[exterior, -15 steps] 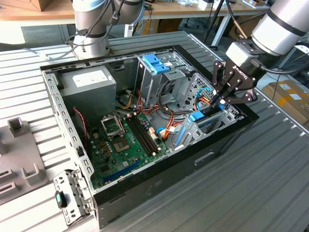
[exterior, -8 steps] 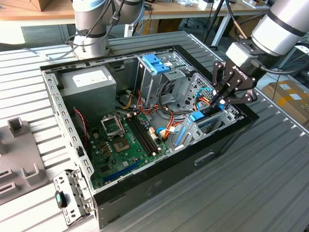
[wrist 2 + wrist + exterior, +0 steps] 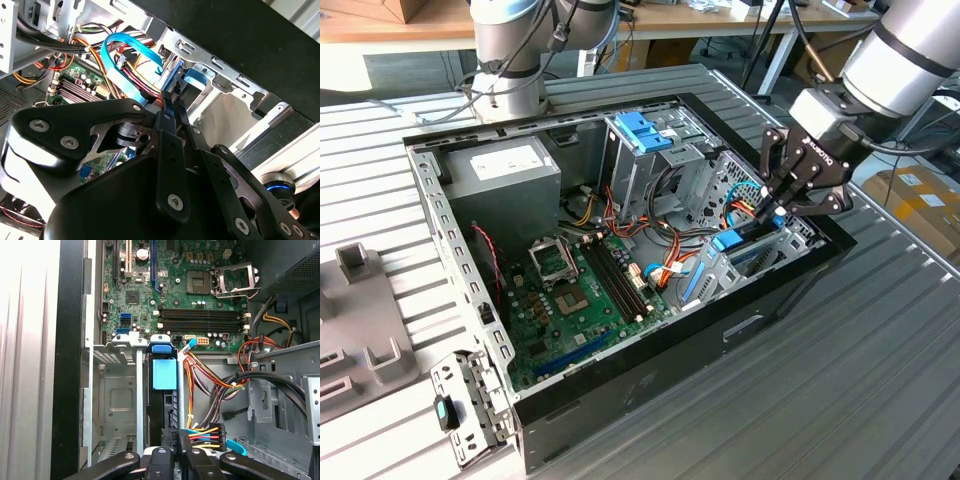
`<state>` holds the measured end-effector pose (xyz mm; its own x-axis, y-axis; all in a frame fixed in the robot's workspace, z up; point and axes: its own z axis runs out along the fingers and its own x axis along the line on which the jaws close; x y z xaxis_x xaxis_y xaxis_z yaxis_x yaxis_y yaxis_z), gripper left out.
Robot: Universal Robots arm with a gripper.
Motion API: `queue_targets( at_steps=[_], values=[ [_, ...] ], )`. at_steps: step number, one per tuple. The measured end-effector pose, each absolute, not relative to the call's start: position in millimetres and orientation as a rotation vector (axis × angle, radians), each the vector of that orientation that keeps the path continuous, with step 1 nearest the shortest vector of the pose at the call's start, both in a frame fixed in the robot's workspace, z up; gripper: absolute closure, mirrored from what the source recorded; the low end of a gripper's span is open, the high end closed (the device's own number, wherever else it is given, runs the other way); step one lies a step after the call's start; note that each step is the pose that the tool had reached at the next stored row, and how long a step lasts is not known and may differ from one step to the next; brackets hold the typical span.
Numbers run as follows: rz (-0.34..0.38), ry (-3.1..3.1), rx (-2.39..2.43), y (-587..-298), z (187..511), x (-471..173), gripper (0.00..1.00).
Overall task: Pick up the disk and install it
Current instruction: 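Insert the disk into the insertion slot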
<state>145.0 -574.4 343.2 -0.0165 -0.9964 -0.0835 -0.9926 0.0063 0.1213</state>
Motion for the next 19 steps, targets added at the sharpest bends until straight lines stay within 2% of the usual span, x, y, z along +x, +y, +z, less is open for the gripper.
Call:
queue_targets(
  at_steps=[19],
  values=[
    [-0.227,-2.209,2.184,-574.2,348.2,146.5,0.84]
  ],
)
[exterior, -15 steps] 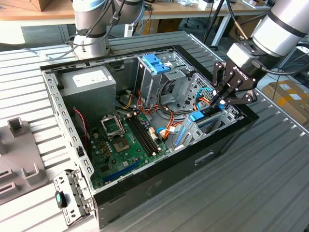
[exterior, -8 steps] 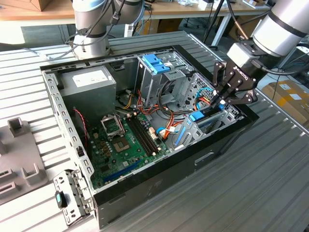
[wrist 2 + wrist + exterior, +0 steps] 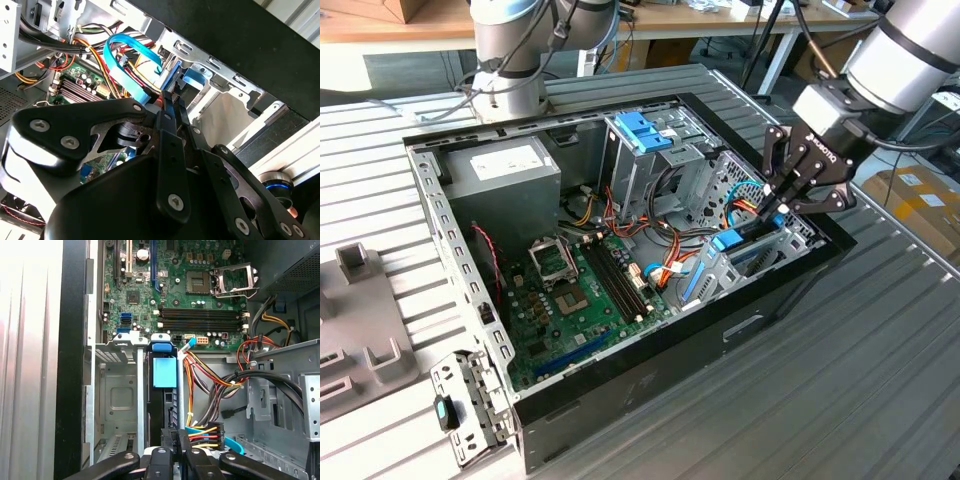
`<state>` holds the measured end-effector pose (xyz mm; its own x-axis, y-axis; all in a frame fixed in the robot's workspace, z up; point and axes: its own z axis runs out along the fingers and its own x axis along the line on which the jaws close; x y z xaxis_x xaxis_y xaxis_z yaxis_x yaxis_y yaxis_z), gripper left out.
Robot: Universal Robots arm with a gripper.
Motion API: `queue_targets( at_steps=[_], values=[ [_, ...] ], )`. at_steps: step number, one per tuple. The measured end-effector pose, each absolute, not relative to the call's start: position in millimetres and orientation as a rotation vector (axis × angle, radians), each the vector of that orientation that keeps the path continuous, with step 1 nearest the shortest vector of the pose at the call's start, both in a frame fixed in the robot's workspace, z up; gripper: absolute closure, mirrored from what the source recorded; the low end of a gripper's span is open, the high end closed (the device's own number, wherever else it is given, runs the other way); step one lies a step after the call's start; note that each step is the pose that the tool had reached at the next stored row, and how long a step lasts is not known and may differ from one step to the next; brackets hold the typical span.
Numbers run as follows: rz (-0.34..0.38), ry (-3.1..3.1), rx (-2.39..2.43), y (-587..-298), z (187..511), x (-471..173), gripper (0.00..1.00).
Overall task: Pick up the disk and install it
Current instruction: 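Insert the disk into the insertion slot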
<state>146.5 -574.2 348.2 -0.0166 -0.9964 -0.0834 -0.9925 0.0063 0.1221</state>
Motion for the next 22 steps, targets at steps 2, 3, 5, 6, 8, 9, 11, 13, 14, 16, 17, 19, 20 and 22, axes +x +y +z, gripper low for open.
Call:
queue_targets(
  at_steps=[2,3,5,6,8,9,11,13,14,16,17,19,20,22],
  values=[
    [-0.227,-2.209,2.184,-573.6,347.7,146.5,0.84],
    [-0.227,-2.209,2.184,-573.0,347.7,146.5,0.84],
    [-0.227,-2.209,2.184,-571.1,347.5,146.5,0.84],
    [-0.227,-2.209,2.184,-571.1,347.5,146.5,0.84],
    [-0.227,-2.209,2.184,-571.1,347.4,146.5,0.84],
    [-0.227,-2.209,2.184,-571.2,347.4,146.5,0.84],
    [-0.227,-2.209,2.184,-571.2,347.3,146.3,0.84],
    [-0.227,-2.209,2.184,-571.3,347.1,145.7,0.84],
    [-0.227,-2.209,2.184,-571.3,347.0,145.5,0.84],
    [-0.227,-2.209,2.184,-571.3,346.7,145.5,0.84],
    [-0.227,-2.209,2.184,-571.3,346.5,145.5,0.84],
    [-0.227,-2.209,2.184,-571.6,346.0,145.5,0.84],
    [-0.227,-2.209,2.184,-571.7,345.6,145.5,0.84],
    [-0.227,-2.209,2.184,-571.8,345.3,145.5,0.84]
  ],
)
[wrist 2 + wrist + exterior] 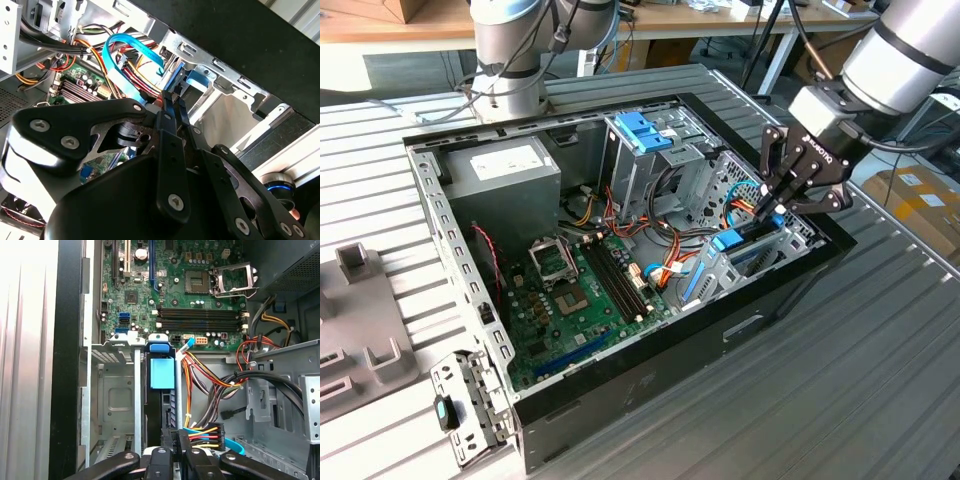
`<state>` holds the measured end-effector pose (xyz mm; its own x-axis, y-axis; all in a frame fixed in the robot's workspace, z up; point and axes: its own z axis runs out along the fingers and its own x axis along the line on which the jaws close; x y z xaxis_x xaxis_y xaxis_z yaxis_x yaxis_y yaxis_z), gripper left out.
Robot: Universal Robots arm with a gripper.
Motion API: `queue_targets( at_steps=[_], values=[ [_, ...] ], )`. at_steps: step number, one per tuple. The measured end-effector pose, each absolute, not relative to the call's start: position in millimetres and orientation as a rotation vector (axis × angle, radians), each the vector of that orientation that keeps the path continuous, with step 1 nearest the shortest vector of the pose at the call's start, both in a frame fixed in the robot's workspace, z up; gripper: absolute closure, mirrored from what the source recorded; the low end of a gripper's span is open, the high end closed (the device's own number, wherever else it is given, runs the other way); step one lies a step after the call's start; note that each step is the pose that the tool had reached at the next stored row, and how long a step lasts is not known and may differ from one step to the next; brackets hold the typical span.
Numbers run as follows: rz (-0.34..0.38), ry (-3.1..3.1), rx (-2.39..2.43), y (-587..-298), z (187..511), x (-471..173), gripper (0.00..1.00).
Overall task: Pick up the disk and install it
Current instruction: 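Insert the disk into the insertion slot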
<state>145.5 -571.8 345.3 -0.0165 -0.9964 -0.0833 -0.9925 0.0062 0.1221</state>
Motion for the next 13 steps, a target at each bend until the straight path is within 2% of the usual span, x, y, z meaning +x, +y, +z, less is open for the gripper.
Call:
queue_targets(
  at_steps=[13],
  values=[
    [-0.227,-2.215,2.179,-572.2,340.4,145.4,0.84]
  ],
)
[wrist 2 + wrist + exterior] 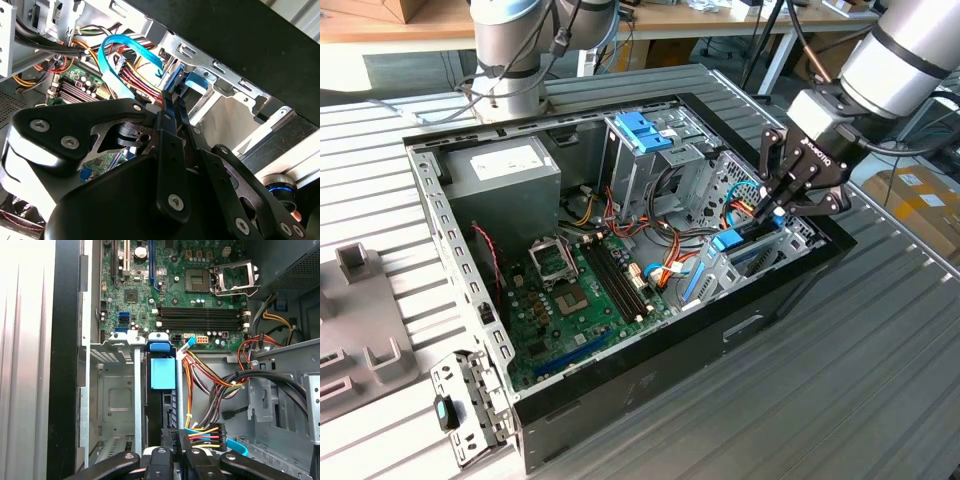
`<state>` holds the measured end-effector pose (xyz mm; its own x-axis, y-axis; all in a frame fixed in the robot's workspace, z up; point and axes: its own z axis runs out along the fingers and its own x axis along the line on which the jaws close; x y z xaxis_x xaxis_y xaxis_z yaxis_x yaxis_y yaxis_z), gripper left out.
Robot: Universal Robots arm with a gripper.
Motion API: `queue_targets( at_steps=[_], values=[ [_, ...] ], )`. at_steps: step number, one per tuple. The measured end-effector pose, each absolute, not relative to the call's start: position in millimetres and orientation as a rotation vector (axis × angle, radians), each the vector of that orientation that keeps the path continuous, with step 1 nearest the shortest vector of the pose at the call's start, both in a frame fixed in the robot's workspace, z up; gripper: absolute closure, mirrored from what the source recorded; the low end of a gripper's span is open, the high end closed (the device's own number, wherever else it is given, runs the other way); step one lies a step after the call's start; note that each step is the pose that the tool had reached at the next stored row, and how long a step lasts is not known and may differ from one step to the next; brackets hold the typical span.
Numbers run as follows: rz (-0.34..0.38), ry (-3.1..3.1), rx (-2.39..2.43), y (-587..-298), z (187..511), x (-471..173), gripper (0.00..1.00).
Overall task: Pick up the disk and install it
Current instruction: 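Insert the disk into the insertion slot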
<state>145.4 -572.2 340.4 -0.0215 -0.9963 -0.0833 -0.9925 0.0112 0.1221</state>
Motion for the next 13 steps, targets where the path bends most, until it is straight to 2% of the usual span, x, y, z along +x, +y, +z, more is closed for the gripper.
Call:
queue_targets(
  at_steps=[4,7,13],
  values=[
    [-0.228,-2.215,2.179,-572.2,340.0,145.4,0.82],
    [-0.227,-2.215,2.179,-572.2,340.1,145.4,0.64],
    [-0.227,-2.215,2.179,-572.2,340.8,145.4,0.64]
  ],
)
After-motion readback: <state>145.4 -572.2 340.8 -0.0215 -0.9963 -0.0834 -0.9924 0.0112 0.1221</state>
